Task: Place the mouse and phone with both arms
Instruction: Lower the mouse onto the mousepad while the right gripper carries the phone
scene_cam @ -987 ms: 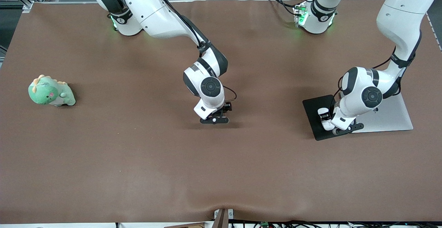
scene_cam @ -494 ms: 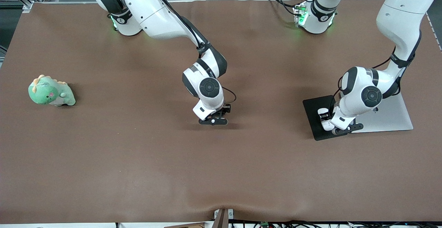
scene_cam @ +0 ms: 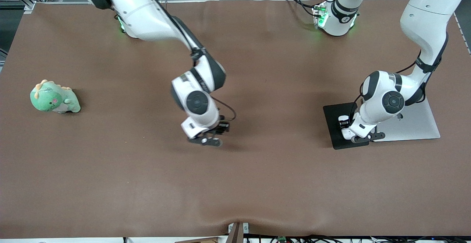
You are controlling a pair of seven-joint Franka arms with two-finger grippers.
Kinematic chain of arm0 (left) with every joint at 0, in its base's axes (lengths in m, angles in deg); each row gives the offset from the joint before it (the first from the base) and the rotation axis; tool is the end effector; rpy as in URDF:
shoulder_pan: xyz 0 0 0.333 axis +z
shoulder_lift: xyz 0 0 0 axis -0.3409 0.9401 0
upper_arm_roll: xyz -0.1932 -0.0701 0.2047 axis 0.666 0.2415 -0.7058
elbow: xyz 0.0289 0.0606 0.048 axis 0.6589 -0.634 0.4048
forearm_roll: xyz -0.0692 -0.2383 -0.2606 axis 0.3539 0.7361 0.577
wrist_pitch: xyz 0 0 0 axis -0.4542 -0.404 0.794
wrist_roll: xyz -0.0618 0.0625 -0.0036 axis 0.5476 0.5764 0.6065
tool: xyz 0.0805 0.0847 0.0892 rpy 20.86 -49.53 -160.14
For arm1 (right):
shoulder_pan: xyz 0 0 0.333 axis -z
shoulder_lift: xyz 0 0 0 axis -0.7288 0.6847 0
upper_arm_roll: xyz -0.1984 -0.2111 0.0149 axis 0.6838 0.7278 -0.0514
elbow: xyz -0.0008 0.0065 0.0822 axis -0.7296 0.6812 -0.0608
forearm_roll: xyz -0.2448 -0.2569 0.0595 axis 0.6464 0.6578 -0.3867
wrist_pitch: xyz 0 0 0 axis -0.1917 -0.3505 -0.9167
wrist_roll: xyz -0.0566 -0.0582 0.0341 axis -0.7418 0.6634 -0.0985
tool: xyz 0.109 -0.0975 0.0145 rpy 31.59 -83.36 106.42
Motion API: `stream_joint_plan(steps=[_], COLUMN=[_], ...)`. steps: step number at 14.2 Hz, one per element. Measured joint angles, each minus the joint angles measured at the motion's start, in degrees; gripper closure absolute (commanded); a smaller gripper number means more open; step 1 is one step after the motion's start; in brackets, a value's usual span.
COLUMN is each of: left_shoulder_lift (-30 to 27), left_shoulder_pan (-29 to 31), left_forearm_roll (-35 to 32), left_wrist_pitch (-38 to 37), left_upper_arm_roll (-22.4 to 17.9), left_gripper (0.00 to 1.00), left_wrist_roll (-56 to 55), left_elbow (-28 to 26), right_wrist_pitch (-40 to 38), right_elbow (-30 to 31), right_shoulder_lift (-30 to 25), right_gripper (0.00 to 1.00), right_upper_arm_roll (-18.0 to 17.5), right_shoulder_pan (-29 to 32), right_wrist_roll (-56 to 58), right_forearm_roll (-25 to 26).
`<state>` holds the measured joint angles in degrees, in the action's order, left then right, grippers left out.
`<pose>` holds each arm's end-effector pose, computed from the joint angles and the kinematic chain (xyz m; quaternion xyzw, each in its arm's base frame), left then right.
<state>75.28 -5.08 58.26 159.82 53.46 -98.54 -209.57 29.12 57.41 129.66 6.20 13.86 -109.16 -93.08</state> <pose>0.5428 -0.0413 0.1406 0.9974 0.0683 -0.0217 0.0017 0.5870 0.3581 0.2399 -0.9955 0.0903 0.0218 0.0167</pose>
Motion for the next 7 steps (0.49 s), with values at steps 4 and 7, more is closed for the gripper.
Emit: stream_joint_plan(steps=[4, 7], left_shoulder_lift=[0.02, 0.05], left_shoulder_pan=[-0.04, -0.04], left_forearm_roll=[-0.96, -0.99], left_wrist_pitch=[0.12, 0.74], left_upper_arm_roll=[0.11, 0.65], left_gripper=[0.00, 0.00], left_wrist_roll=[0.14, 0.14], left_elbow=[-0.03, 0.06], right_wrist_pitch=[-8.86, -9.44], right_elbow=[3.66, 12.74], right_shoulder_lift=[-10.88, -17.43], right_gripper=[1.00, 1.00], right_upper_arm_roll=[0.10, 0.26], right_shoulder_pan=[11.81, 18.95], right_wrist_roll=[8.92, 17.22], right_forearm_roll=[0.04, 0.17])
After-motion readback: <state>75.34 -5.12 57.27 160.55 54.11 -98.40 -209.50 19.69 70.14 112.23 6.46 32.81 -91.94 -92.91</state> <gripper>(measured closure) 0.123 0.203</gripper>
